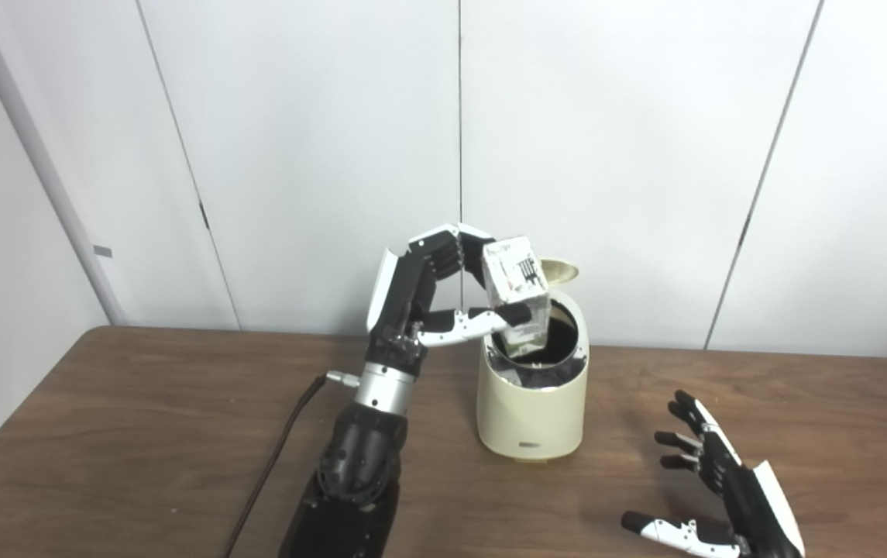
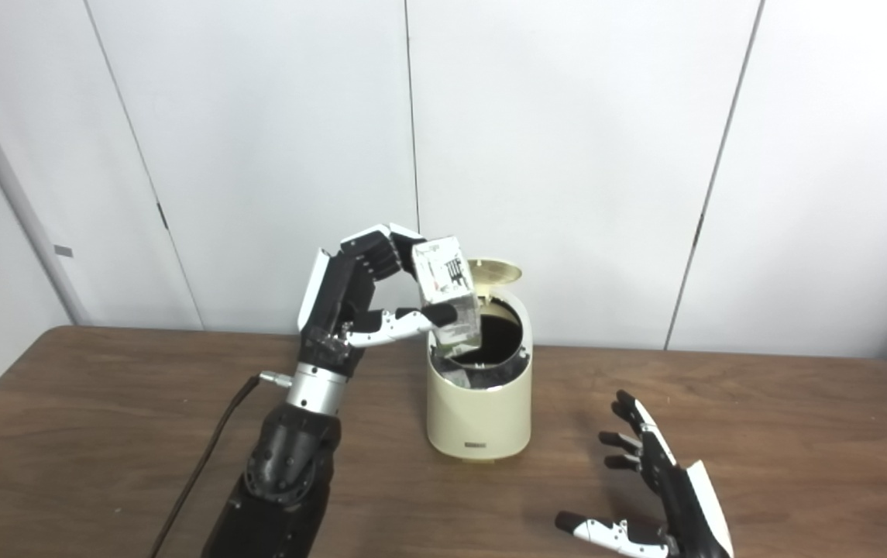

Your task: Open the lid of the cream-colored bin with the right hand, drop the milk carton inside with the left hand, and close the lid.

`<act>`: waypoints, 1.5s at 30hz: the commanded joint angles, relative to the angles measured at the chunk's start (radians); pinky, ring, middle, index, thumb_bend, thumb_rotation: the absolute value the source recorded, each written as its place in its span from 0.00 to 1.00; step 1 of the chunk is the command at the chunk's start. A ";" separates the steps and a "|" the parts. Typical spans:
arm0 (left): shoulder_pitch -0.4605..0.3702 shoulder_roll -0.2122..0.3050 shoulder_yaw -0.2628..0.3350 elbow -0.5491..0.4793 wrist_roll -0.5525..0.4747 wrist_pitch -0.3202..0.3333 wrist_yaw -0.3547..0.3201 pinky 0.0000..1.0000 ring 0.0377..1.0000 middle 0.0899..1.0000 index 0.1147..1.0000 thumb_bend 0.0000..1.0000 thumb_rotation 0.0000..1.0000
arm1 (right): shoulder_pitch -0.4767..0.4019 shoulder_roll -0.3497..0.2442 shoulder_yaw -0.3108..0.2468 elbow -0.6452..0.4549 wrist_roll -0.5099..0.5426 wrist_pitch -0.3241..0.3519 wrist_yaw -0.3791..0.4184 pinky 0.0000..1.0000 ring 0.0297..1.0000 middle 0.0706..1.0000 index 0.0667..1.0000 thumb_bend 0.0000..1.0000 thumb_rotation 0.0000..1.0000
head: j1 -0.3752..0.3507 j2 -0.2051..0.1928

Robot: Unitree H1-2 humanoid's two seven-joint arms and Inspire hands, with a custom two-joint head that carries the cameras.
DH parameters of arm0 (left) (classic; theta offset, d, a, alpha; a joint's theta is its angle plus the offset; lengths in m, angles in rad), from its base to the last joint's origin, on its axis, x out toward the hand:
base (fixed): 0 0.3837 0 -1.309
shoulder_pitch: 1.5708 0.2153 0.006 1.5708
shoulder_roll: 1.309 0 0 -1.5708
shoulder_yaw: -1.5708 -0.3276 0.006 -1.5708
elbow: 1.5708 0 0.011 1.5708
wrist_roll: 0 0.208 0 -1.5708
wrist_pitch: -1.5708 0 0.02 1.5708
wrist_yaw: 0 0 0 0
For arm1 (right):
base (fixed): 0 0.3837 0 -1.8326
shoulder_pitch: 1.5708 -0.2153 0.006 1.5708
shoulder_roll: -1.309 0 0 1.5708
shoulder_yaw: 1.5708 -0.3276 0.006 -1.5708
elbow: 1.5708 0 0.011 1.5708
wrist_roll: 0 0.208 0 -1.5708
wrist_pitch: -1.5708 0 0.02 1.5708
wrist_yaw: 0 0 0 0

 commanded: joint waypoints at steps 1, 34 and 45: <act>-0.068 -0.004 0.001 0.005 -0.003 -0.031 0.017 0.40 0.42 0.43 0.42 0.52 0.00 | -0.018 0.016 0.008 -0.006 -0.002 -0.044 -0.019 0.68 0.78 0.91 0.94 0.73 0.20 | 0.000 0.000; -0.166 0.036 -0.063 0.249 0.009 -0.032 0.030 0.47 0.44 0.43 0.43 0.50 0.00 | -0.010 0.045 0.043 -0.005 -0.049 -0.050 -0.064 0.67 0.78 0.89 0.92 0.72 0.27 | -0.047 -0.014; -0.191 0.027 -0.064 0.308 -0.011 -0.032 0.044 0.46 0.44 0.43 0.43 0.50 0.00 | 0.000 0.056 0.054 -0.015 -0.057 -0.043 -0.073 0.69 0.79 0.89 0.92 0.73 0.30 | -0.061 -0.018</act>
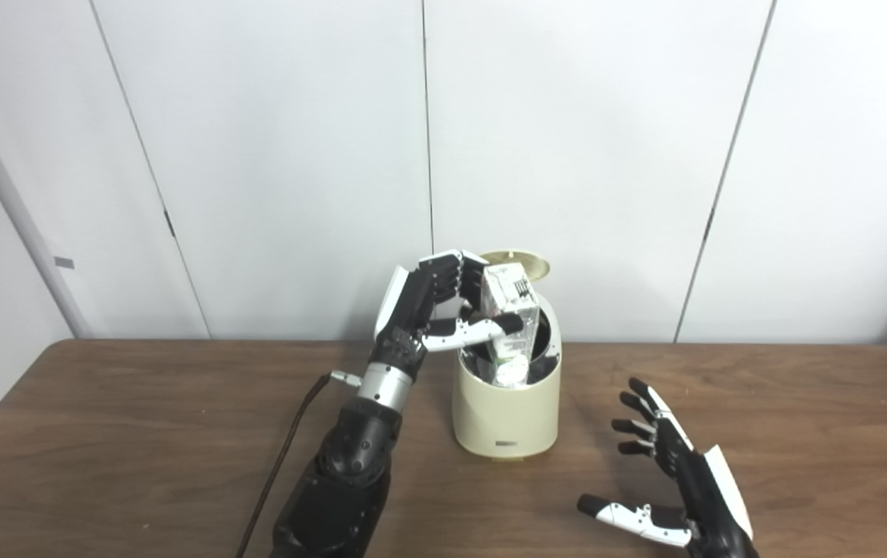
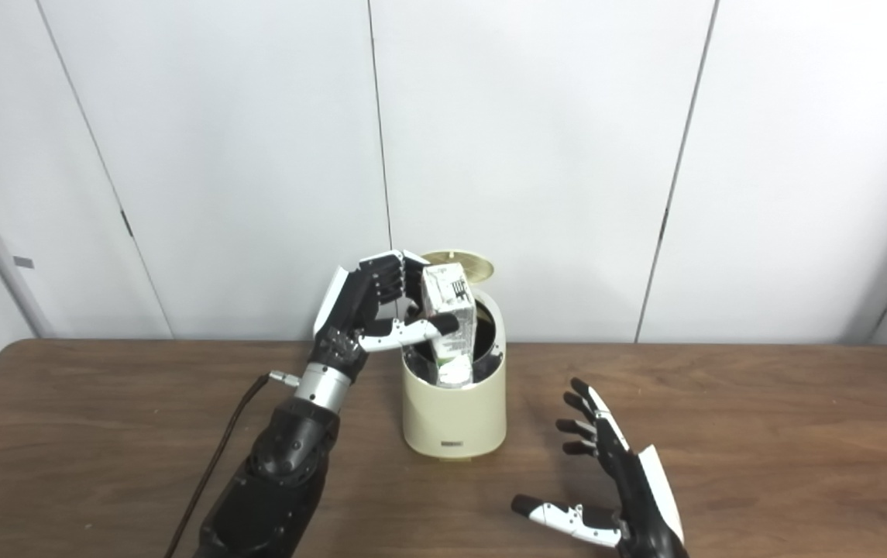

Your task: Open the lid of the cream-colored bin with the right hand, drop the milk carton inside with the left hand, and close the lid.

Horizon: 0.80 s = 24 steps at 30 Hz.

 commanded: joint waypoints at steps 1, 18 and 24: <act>-0.071 -0.005 0.003 -0.013 -0.008 -0.032 0.020 0.47 0.44 0.43 0.43 0.50 0.00 | 0.004 0.016 0.011 -0.008 -0.005 -0.038 -0.012 0.70 0.79 0.89 0.92 0.73 0.30 | -0.001 0.000; -0.084 -0.007 -0.035 0.012 0.005 -0.032 0.103 0.48 0.44 0.43 0.43 0.50 0.00 | 0.020 0.019 0.025 -0.038 -0.007 -0.014 0.001 0.70 0.79 0.90 0.93 0.73 0.28 | -0.010 0.007; -0.085 0.008 -0.078 0.007 0.028 -0.032 0.168 0.48 0.44 0.43 0.42 0.50 0.00 | 0.025 0.017 0.031 -0.043 -0.008 -0.017 0.001 0.70 0.79 0.89 0.92 0.74 0.28 | -0.008 0.013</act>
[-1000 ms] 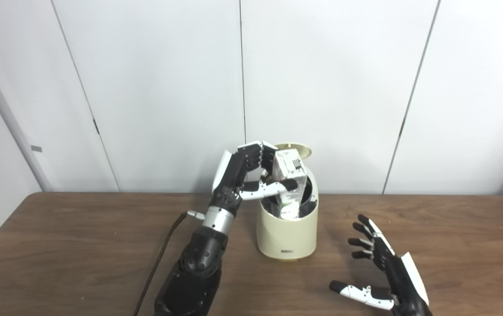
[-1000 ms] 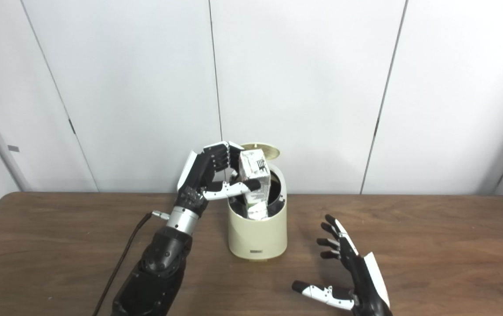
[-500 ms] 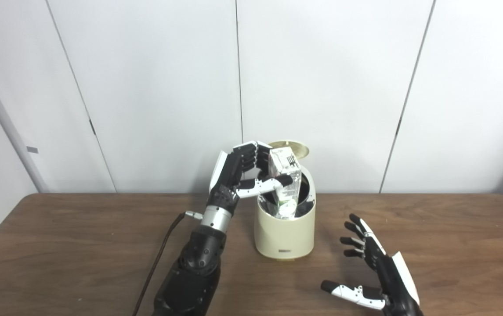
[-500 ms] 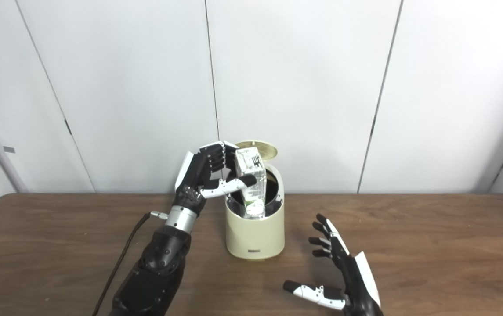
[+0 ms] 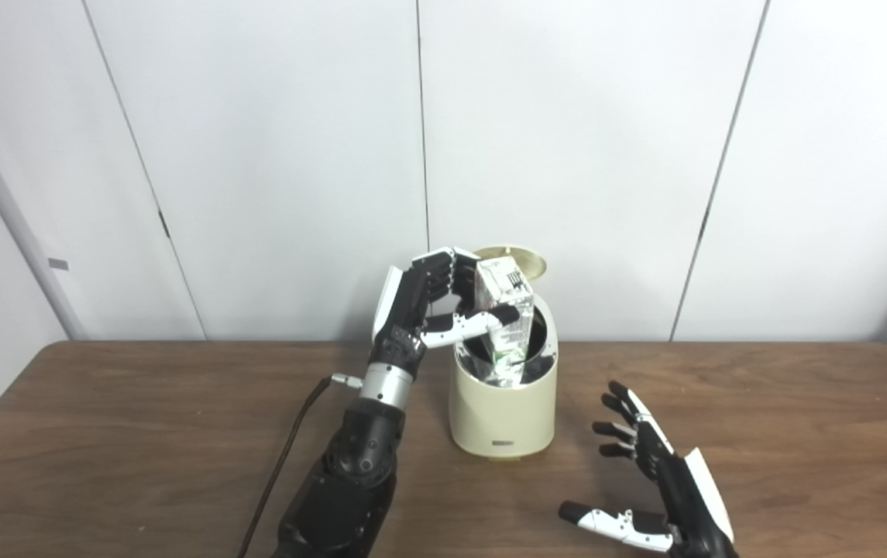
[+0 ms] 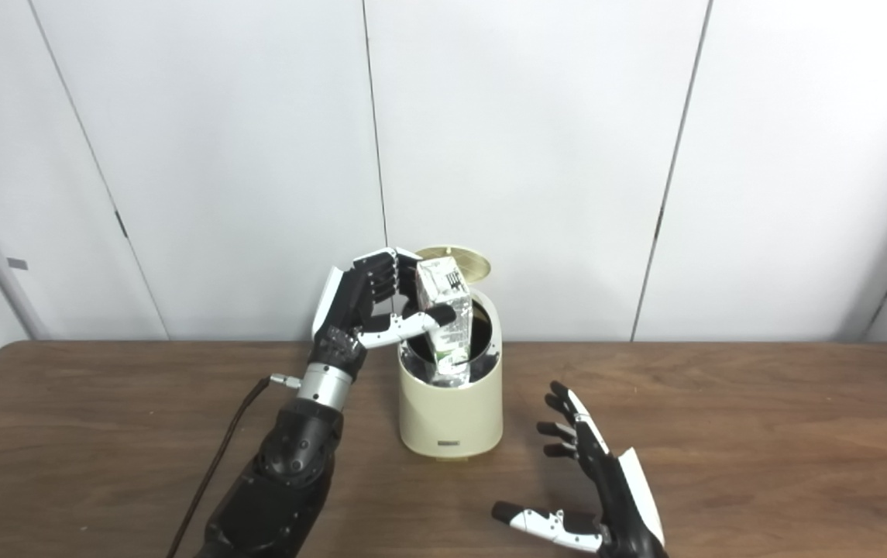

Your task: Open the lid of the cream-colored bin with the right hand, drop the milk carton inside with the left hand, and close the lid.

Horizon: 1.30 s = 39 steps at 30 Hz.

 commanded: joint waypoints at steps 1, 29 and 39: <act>-0.073 0.016 -0.028 -0.025 0.027 -0.032 0.058 0.48 0.45 0.43 0.42 0.50 0.00 | 0.009 0.006 0.007 -0.023 -0.004 -0.019 0.000 0.70 0.79 0.89 0.92 0.73 0.28 | -0.001 0.002; -0.159 0.204 -0.589 0.040 0.133 -0.032 0.750 0.46 0.44 0.43 0.42 0.51 0.00 | 0.012 0.000 0.008 -0.033 0.001 -0.020 0.012 0.69 0.78 0.89 0.92 0.72 0.28 | 0.009 0.017; -0.166 0.228 -0.638 0.071 0.142 -0.032 0.735 0.49 0.47 0.44 0.44 0.51 0.00 | 0.013 -0.002 0.004 -0.044 -0.001 -0.003 0.018 0.70 0.78 0.89 0.92 0.73 0.30 | 0.018 0.024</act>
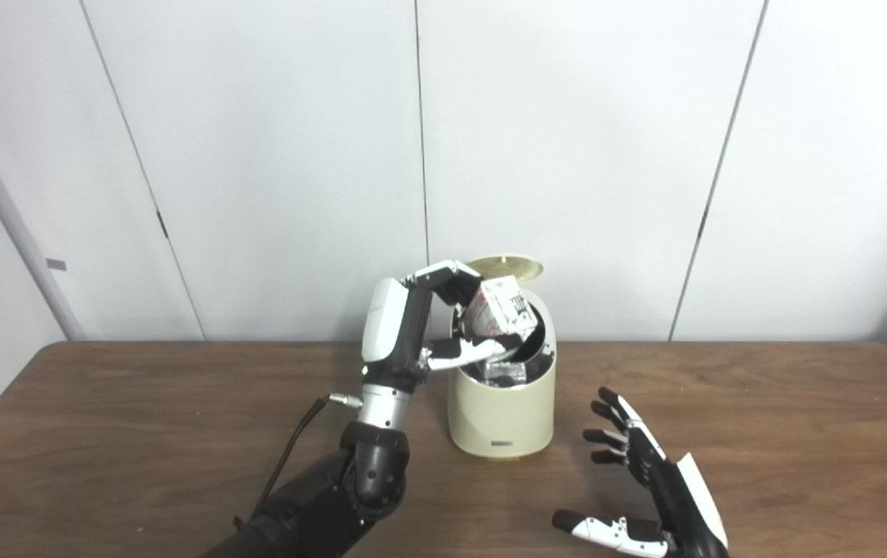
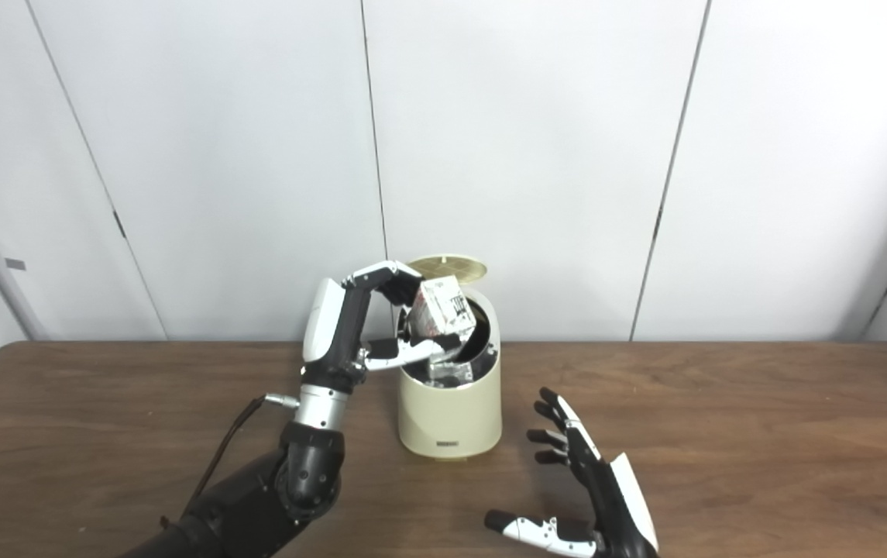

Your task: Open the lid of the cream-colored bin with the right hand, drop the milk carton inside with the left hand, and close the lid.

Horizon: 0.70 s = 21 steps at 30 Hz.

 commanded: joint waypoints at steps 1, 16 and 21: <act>-0.068 0.024 0.006 -0.020 0.016 -0.030 0.000 0.49 0.50 0.44 0.43 0.52 0.00 | -0.003 -0.002 -0.002 -0.023 0.001 -0.011 -0.001 0.69 0.78 0.89 0.92 0.73 0.31 | 0.000 0.001; -0.046 0.027 0.053 -0.077 0.016 -0.030 -0.021 0.61 0.72 0.78 0.77 0.84 0.38 | -0.008 -0.003 -0.001 -0.014 0.001 -0.016 0.003 0.69 0.78 0.89 0.91 0.73 0.29 | 0.010 0.006; -0.043 0.031 0.058 -0.095 0.011 -0.030 -0.023 0.60 0.72 0.77 0.76 0.86 0.38 | -0.011 -0.005 -0.001 -0.010 -0.002 -0.019 0.003 0.69 0.78 0.89 0.91 0.72 0.29 | 0.013 0.005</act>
